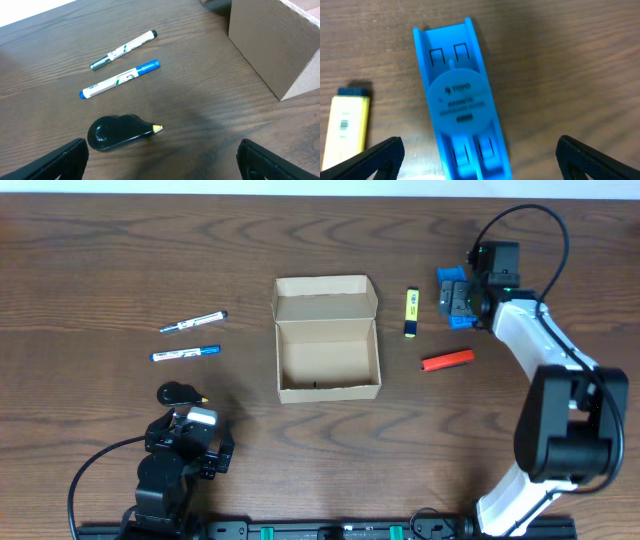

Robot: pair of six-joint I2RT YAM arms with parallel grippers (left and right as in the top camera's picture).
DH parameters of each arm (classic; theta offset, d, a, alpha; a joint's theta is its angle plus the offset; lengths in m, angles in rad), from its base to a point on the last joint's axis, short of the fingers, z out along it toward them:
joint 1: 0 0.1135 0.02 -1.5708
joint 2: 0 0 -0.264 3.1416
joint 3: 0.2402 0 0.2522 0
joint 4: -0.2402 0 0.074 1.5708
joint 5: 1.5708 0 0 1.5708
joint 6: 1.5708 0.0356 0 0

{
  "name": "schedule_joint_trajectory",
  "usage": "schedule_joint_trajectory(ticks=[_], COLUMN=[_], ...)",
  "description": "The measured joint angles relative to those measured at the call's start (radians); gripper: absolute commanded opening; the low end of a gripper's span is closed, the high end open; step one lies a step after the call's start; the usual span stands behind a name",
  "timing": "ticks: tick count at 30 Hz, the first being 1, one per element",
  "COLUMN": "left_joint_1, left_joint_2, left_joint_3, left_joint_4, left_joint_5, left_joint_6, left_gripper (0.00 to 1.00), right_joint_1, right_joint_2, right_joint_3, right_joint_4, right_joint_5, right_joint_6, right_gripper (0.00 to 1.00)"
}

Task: Pack container
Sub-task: 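Grasp the blue whiteboard duster with the right gripper, then carry the blue duster into the box and release it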

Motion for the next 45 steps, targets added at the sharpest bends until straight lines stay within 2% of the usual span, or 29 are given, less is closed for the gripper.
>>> schedule_joint_trajectory(ticks=[12, 14, 20, 25, 31, 37, 42, 45], left_joint_1=[0.000, 0.000, 0.000, 0.000, 0.000, 0.000, 0.000, 0.000], left_joint_2=[0.000, 0.000, 0.000, 0.000, 0.000, 0.000, 0.000, 0.000], left_joint_3=[0.000, 0.000, 0.000, 0.000, 0.000, 0.000, 0.000, 0.000], left_joint_4=[0.000, 0.000, 0.000, 0.000, 0.000, 0.000, 0.000, 0.000], left_joint_5=[0.000, 0.000, 0.000, 0.000, 0.000, 0.000, 0.000, 0.000], left_joint_6=[0.000, 0.000, 0.000, 0.000, 0.000, 0.000, 0.000, 0.000], left_gripper=[0.96, 0.95, 0.96, 0.96, 0.95, 0.96, 0.95, 0.95], right_joint_1=[-0.018, -0.018, -0.018, -0.018, -0.018, -0.018, -0.018, -0.009], right_joint_2=[0.131, 0.133, 0.134, 0.134, 0.133, 0.098, -0.033, -0.174], right_joint_3=[0.000, 0.000, 0.000, 0.002, 0.013, 0.040, 0.079, 0.106], right_joint_4=[0.087, 0.092, 0.087, 0.075, 0.047, -0.103, -0.220, -0.261], right_joint_5=[-0.052, -0.061, -0.080, -0.089, -0.087, -0.085, -0.083, -0.082], right_joint_6=[-0.001, -0.002, -0.004, -0.005, 0.012, 0.023, 0.024, 0.026], right_gripper=[0.99, 0.95, 0.67, 0.55, 0.53, 0.50, 0.49, 0.49])
